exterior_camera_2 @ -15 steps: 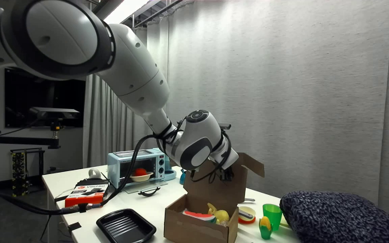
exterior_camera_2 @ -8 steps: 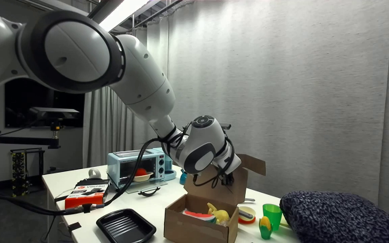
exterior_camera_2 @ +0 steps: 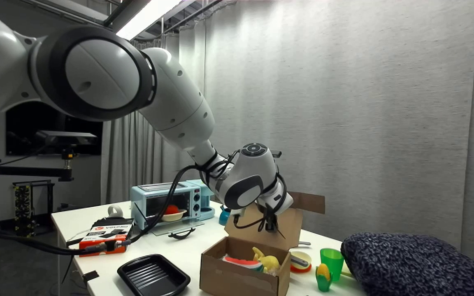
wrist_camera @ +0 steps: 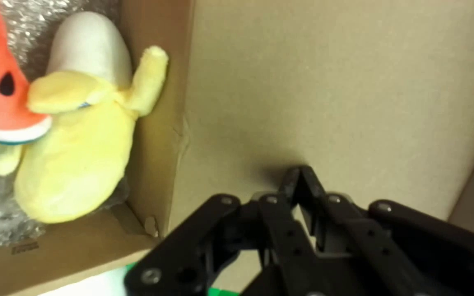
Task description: Open the brown box.
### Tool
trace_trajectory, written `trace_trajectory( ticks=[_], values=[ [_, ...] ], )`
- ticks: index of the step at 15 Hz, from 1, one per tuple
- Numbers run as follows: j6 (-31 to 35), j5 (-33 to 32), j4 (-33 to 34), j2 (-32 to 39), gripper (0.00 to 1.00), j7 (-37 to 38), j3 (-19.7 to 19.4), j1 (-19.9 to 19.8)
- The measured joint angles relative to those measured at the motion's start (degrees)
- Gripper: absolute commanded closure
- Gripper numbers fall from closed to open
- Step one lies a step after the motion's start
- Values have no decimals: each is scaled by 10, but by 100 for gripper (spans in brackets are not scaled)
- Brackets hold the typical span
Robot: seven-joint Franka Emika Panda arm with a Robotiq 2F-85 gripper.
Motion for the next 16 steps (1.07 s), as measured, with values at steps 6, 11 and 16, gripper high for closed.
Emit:
trace_trajectory(
  ticks=[6,11,16],
  values=[
    [-58,33,22,16,99,-41,-67,57],
    [-66,37,40,32,99,-52,-90,76],
    [-67,37,60,9,99,-70,-102,84]
  ],
)
